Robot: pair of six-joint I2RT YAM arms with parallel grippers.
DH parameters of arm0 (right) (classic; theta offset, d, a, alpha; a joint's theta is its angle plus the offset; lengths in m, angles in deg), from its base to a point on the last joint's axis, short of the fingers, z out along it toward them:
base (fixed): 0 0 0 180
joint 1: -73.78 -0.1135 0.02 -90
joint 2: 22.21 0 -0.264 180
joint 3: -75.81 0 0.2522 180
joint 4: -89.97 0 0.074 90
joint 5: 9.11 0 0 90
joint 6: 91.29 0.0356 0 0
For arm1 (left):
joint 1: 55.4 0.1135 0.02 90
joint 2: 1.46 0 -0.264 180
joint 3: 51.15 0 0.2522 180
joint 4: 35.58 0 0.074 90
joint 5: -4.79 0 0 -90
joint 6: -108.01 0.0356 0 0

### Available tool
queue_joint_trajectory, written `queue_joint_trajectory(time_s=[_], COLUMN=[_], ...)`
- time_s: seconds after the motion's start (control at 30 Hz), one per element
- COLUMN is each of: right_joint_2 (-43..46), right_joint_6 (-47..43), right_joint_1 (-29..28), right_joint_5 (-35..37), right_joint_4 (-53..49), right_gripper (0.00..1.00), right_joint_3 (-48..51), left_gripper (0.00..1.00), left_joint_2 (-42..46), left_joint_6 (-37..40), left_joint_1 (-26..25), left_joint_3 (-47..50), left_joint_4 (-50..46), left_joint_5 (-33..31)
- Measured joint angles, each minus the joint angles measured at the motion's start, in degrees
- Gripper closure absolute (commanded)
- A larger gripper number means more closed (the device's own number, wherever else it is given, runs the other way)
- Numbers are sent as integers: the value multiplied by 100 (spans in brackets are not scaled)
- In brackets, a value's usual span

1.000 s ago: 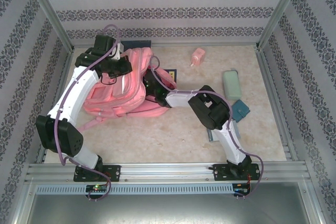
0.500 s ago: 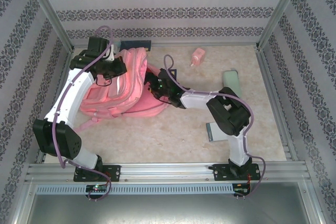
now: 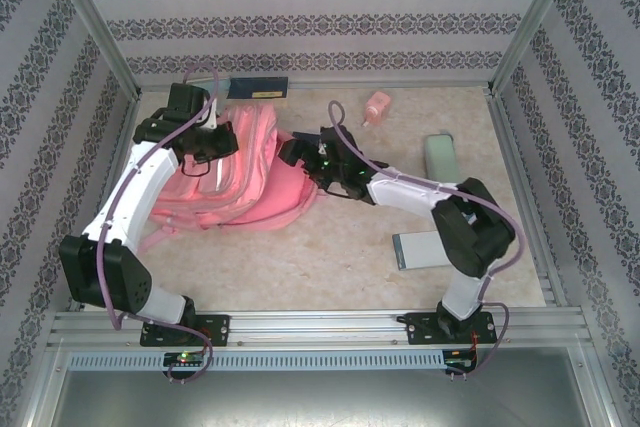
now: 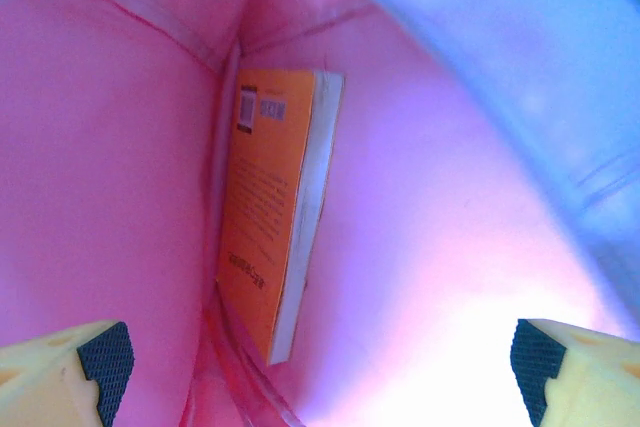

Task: Pack the student bag
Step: Move the book to the top-center of the table.

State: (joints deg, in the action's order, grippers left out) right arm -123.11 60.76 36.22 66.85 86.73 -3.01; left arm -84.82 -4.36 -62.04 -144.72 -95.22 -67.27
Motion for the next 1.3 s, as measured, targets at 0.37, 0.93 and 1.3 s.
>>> queue_joint_trajectory(time_s=[0.37, 0.93, 1.3], right_joint_2=[-450, -2155, -1399], right_joint_6=[-717, -686, -1106], right_joint_1=[898, 1010, 2022], right_joint_5=[-249, -546, -579], right_joint_4=[-258, -953, -1344], right_gripper=[93, 96, 95], right_joint_3=[-114, -1215, -326], left_gripper=[100, 100, 100], left_joint_2=[107, -149, -763], left_joint_6=[103, 138, 490], left_joint_1=[37, 37, 33], left_joint_3=[238, 48, -745], left_joint_4=[-15, -83, -411], left_joint_5=[-173, 118, 219])
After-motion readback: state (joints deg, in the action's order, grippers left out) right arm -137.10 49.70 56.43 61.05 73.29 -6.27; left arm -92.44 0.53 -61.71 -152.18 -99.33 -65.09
